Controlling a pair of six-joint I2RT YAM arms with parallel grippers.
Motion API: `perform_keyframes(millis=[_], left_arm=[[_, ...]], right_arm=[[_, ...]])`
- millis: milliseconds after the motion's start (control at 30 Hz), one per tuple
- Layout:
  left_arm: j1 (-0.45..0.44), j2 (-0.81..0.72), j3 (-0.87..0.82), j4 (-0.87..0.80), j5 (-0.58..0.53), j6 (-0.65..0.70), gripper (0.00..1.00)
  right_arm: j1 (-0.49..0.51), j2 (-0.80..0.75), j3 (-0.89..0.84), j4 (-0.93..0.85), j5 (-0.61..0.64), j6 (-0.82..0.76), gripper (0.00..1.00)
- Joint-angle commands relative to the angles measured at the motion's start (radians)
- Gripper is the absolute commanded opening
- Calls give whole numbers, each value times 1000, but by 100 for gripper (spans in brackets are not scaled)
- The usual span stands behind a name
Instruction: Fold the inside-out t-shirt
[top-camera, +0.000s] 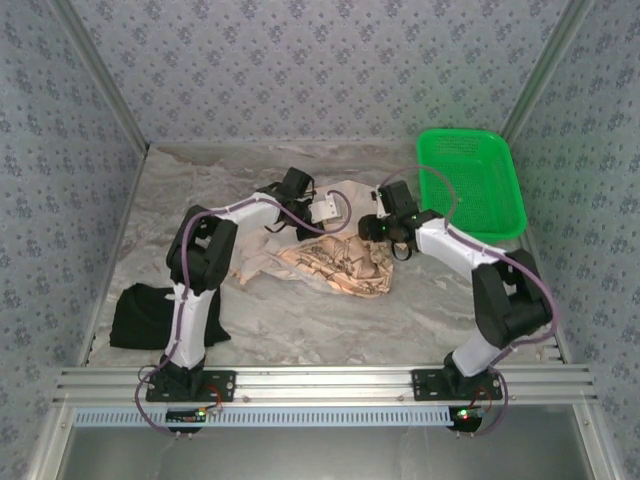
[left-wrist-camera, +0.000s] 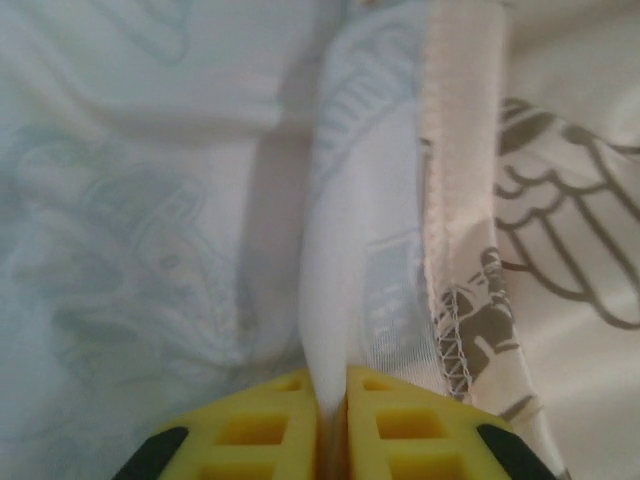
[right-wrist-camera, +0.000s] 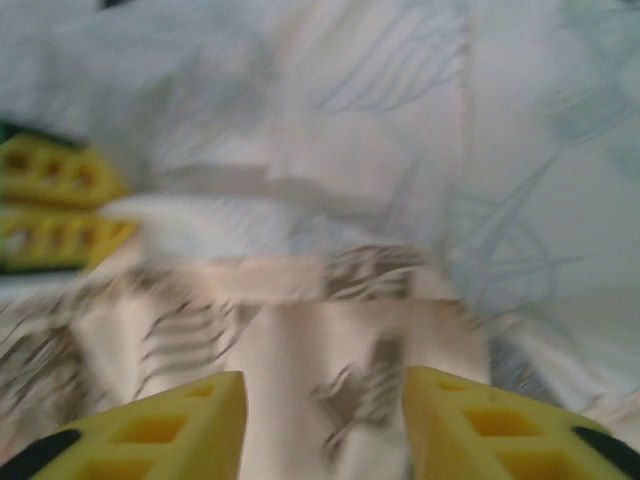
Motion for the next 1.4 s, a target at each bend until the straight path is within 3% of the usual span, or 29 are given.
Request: perform_keyframes(millis=[0,133,333,367,400,533,600,667,733,800,933,1033,1167,1300,1367], left_arm=[[32,-23,-9,11,-38,-103,13],[85,-35,10,21,-45,-304,22],[217,-156,-135,211,68,-747,50],[225,-200,-189,260,69,-780,64],[227,-245,-231,299,52,-806,71],[223,-384,-333,320,59,-875,69],[190,-426,-367,309,161,-865,68],[129,-443,-379,242,198,-796,68],[61,-436,-386,184,178,-757,68],[19,-406,-403,183,172,-772,68],[-29,-343,-384,143,121,-773,68],[-54,-310,-345,83,49,-746,65],[-41,-278,-320,77,-67,-759,34],[11,-272,-325,134,-96,-812,3],[66,-291,-347,181,-90,-885,0]], right_arm=[[94,-112,-29,-53,-69,-83,52],[170,-106,-53,-62,-138,-92,53],[198,-48,-121,-48,-191,-19,50],[202,-37,-133,-39,-207,-9,51],[208,-22,-136,-40,-217,-8,51],[219,41,-130,-52,-192,-9,49],[214,56,-133,-44,-212,-18,32],[212,43,-142,-29,-242,-28,14],[209,4,-169,0,-289,-46,4],[209,-57,-211,49,-360,-89,0],[217,-189,-251,90,-364,-189,0],[205,-297,-244,102,-308,-243,0],[185,-412,-222,80,-291,-307,0],[265,-491,-241,50,-168,-438,0],[337,-519,-270,68,-90,-503,0]])
